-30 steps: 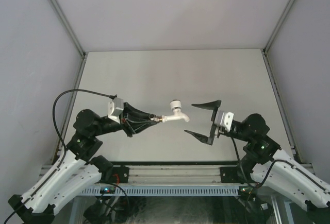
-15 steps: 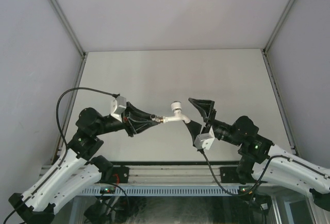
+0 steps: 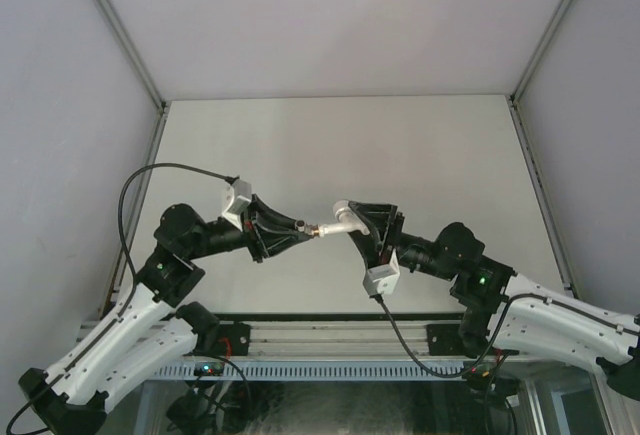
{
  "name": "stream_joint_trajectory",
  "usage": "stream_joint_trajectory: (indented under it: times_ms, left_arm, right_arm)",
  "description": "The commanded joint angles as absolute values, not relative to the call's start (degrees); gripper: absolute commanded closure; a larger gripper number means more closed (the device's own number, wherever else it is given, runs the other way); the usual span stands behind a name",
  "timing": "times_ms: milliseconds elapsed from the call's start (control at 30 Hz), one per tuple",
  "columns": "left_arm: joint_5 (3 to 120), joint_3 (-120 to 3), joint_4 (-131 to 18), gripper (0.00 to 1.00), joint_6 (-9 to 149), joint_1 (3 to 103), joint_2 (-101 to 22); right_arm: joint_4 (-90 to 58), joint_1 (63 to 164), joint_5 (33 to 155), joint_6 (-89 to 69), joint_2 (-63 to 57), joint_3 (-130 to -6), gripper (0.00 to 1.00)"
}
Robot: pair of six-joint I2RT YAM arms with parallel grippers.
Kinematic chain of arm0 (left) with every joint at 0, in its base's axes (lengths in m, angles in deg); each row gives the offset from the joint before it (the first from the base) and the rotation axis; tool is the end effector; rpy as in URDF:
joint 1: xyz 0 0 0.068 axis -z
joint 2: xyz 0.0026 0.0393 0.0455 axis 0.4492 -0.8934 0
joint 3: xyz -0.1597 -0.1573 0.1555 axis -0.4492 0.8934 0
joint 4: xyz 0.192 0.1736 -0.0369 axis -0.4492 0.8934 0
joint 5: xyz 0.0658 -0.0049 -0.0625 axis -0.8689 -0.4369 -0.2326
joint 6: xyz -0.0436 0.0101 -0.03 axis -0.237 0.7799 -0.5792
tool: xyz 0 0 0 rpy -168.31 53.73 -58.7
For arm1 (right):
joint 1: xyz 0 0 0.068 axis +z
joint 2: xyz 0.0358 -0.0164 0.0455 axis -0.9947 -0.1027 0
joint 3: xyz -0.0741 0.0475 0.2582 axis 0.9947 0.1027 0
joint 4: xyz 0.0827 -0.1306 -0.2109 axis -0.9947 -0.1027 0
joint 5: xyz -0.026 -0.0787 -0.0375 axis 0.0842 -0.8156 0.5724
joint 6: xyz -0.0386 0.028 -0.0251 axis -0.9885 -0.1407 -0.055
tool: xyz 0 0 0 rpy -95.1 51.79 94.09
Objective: Install the water faucets
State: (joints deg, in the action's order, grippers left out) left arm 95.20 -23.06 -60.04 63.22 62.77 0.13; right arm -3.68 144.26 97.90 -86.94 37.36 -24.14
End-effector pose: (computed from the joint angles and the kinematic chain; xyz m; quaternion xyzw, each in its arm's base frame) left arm 0.1073 -0.1074 0.3446 0.3572 0.5736 -0.5312 0.5110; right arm 0.0832 0.1596 0.3117 -0.6537 0.2219 0.0085 0.7234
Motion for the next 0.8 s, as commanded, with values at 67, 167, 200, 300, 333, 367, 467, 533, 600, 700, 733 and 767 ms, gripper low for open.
stream_joint_trajectory:
  times_ms: [67,167,200,300,333,367,467,533,600,700,733,767]
  left_arm:
    - [96.81,-25.81,-63.15,1.0,62.73,62.73,0.58]
    - [97.58,-26.09,-62.92,1.0,63.94,62.73,0.58]
    - [97.64,-26.26,-62.7,1.0,64.3,62.73,0.57]
    - [97.64,-26.83,-61.55,1.0,65.44,62.73,0.34]
    - [97.74,-26.96,-61.25,1.0,65.78,62.73,0.19]
    - [98.12,-27.1,-61.14,1.0,65.98,62.73,-0.04]
    - [98.97,-27.24,-61.04,1.0,67.08,62.74,-0.35]
    - [98.95,-27.59,-59.67,1.0,68.94,62.73,-0.29]
    - [98.92,-27.74,-58.35,1.0,71.27,62.73,-0.11]
    - [97.89,-27.4,-57.85,1.0,74.02,62.73,0.53]
    - [98.05,-27.33,-57.74,1.0,74.82,62.73,0.69]
    - [98.42,-27.26,-57.73,1.0,75.5,62.73,0.76]
  right_arm:
    - [-3.74,144.87,100.69,-84.31,38.21,-27.15,0.61]
    - [-7.09,144.76,102.23,-80.55,38.81,-28.51,0.7]
    - [-7.77,144.77,102.74,-79.61,39.17,-28.77,0.71]
    - [-9.54,144.77,103.72,-77.81,39.87,-29.11,0.83]
    - [-9.66,144.75,104.04,-76.43,40.13,-29.21,0.87]
    - [-10.11,144.77,104.53,-74.88,40.31,-29.58,0.95]
    - [-12.85,144.76,106.54,-71.07,40.23,-31.39,1.0]
    - [-15.37,144.68,108.25,-67.62,39.78,-33.52,1.0]
    - [-18.03,144.33,110.18,-64.75,39.17,-35.53,1.0]
    - [-20.8,142.87,114.04,-60.25,38.42,-37.69,1.0]
    - [-21.25,142.3,115.33,-59.05,38.25,-37.88,1.0]
    - [-21.55,141.84,116.63,-58.03,38.15,-38.08,1.0]
